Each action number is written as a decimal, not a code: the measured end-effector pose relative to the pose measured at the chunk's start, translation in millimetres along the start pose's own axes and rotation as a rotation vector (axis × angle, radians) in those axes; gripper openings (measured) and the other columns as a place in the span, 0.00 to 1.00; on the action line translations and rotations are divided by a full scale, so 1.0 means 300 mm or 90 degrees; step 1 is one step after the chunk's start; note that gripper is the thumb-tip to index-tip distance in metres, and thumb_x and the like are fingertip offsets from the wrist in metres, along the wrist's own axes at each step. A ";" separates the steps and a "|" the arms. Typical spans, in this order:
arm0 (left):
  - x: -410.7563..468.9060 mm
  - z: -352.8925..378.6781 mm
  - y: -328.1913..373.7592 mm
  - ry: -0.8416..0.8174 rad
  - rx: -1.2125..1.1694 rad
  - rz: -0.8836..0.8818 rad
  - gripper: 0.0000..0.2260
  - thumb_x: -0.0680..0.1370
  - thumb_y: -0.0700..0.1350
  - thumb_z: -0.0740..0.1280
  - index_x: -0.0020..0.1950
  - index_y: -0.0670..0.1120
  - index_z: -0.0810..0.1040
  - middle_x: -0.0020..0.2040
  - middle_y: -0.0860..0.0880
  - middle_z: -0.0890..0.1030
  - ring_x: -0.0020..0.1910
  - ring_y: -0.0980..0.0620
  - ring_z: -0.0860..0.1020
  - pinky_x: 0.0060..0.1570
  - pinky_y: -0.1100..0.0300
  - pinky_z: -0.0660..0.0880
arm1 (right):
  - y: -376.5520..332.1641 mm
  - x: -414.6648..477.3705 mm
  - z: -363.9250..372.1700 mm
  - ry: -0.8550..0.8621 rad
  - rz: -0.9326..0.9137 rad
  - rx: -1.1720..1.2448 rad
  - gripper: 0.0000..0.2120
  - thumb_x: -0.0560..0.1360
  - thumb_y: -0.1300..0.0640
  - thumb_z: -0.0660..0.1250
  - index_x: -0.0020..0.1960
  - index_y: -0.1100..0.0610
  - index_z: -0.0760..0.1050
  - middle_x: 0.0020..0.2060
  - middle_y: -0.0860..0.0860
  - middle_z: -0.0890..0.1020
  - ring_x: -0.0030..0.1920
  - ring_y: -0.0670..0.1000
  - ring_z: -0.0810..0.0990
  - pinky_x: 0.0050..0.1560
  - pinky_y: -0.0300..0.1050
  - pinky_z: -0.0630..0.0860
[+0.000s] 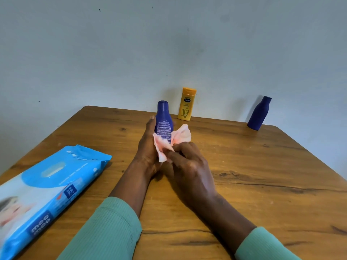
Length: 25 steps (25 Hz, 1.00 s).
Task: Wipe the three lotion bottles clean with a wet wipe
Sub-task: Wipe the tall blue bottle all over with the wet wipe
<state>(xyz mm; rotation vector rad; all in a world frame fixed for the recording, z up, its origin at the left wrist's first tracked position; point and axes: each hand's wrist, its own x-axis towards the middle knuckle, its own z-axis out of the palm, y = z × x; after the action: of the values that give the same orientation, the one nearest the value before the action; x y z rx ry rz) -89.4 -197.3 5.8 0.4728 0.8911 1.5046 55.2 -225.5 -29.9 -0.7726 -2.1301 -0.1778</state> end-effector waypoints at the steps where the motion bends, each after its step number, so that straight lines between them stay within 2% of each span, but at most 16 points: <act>1: -0.003 0.004 -0.005 -0.005 0.017 0.003 0.24 0.82 0.65 0.59 0.57 0.45 0.79 0.41 0.45 0.84 0.34 0.50 0.85 0.35 0.55 0.83 | 0.007 0.007 0.000 0.013 0.047 0.032 0.18 0.75 0.62 0.78 0.64 0.59 0.83 0.59 0.55 0.82 0.59 0.52 0.81 0.52 0.47 0.85; 4: -0.006 0.008 -0.023 0.015 0.058 0.044 0.24 0.81 0.66 0.61 0.64 0.49 0.79 0.47 0.43 0.86 0.45 0.44 0.85 0.49 0.45 0.83 | 0.023 0.032 0.003 0.026 0.149 0.123 0.19 0.78 0.62 0.74 0.68 0.58 0.81 0.66 0.53 0.79 0.66 0.49 0.79 0.58 0.45 0.84; 6: -0.009 0.007 -0.019 0.028 0.052 0.044 0.24 0.81 0.66 0.61 0.65 0.49 0.79 0.49 0.42 0.86 0.47 0.43 0.85 0.50 0.44 0.82 | 0.015 0.031 0.011 0.012 0.163 0.132 0.18 0.79 0.61 0.73 0.69 0.57 0.81 0.65 0.51 0.79 0.63 0.48 0.79 0.56 0.43 0.84; 11: 0.002 -0.009 0.002 0.069 -0.012 0.010 0.32 0.77 0.70 0.63 0.68 0.46 0.76 0.51 0.42 0.82 0.49 0.44 0.82 0.49 0.47 0.82 | -0.008 0.000 0.004 -0.067 0.050 0.072 0.13 0.78 0.57 0.77 0.62 0.57 0.85 0.53 0.53 0.80 0.52 0.49 0.79 0.46 0.41 0.80; 12: 0.008 -0.013 0.000 0.062 -0.015 0.004 0.34 0.76 0.72 0.63 0.69 0.46 0.76 0.51 0.42 0.82 0.49 0.44 0.82 0.48 0.47 0.82 | 0.000 0.006 0.005 -0.066 0.065 0.093 0.13 0.77 0.57 0.77 0.61 0.56 0.86 0.53 0.52 0.80 0.51 0.48 0.79 0.46 0.40 0.80; 14: 0.005 -0.004 -0.010 0.030 -0.007 -0.001 0.34 0.78 0.71 0.61 0.70 0.46 0.76 0.51 0.41 0.84 0.48 0.42 0.83 0.49 0.44 0.82 | 0.026 0.027 0.012 -0.036 0.171 0.150 0.12 0.78 0.60 0.76 0.61 0.55 0.86 0.54 0.48 0.80 0.50 0.44 0.78 0.47 0.38 0.81; 16: 0.000 0.007 -0.026 0.013 0.008 0.006 0.30 0.80 0.69 0.59 0.69 0.46 0.78 0.52 0.41 0.86 0.48 0.42 0.85 0.56 0.40 0.82 | 0.050 0.048 0.019 0.008 0.252 0.158 0.13 0.78 0.64 0.74 0.61 0.56 0.86 0.54 0.48 0.81 0.50 0.43 0.79 0.48 0.42 0.83; 17: 0.001 0.009 -0.033 0.010 0.003 0.011 0.29 0.81 0.68 0.59 0.68 0.46 0.79 0.50 0.41 0.86 0.47 0.43 0.85 0.56 0.41 0.81 | 0.051 0.052 0.020 0.014 0.246 0.145 0.12 0.78 0.65 0.74 0.60 0.57 0.86 0.54 0.49 0.82 0.50 0.44 0.79 0.48 0.43 0.83; 20: 0.010 -0.001 -0.021 -0.022 -0.041 -0.014 0.28 0.82 0.67 0.58 0.63 0.43 0.77 0.39 0.43 0.85 0.37 0.48 0.85 0.43 0.53 0.83 | -0.004 0.035 0.012 -0.029 0.084 0.081 0.11 0.76 0.63 0.77 0.57 0.57 0.86 0.53 0.52 0.82 0.54 0.49 0.78 0.48 0.42 0.80; 22: 0.008 -0.009 -0.012 -0.036 -0.058 -0.032 0.26 0.82 0.66 0.56 0.57 0.43 0.76 0.35 0.45 0.83 0.33 0.50 0.84 0.38 0.57 0.82 | -0.037 0.017 0.009 -0.055 0.001 0.051 0.11 0.74 0.62 0.79 0.57 0.58 0.87 0.53 0.54 0.82 0.55 0.51 0.76 0.47 0.42 0.78; 23: 0.004 -0.006 -0.011 -0.043 -0.067 -0.037 0.25 0.83 0.65 0.57 0.56 0.43 0.76 0.35 0.45 0.83 0.33 0.49 0.84 0.38 0.57 0.82 | -0.038 0.022 0.011 -0.051 0.005 0.054 0.12 0.75 0.63 0.78 0.58 0.58 0.86 0.53 0.53 0.82 0.55 0.51 0.76 0.48 0.41 0.77; 25: -0.012 0.005 -0.020 -0.068 -0.060 -0.031 0.22 0.83 0.60 0.61 0.62 0.42 0.77 0.40 0.43 0.84 0.39 0.47 0.84 0.42 0.52 0.83 | -0.007 0.045 0.019 -0.010 0.096 0.099 0.15 0.77 0.64 0.75 0.63 0.58 0.85 0.56 0.52 0.81 0.57 0.49 0.76 0.52 0.40 0.78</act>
<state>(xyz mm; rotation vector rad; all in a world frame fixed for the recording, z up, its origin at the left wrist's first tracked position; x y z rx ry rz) -83.8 -200.7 2.9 0.4554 0.7403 1.4565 44.0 -218.6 -23.0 -0.8408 -2.0621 0.0735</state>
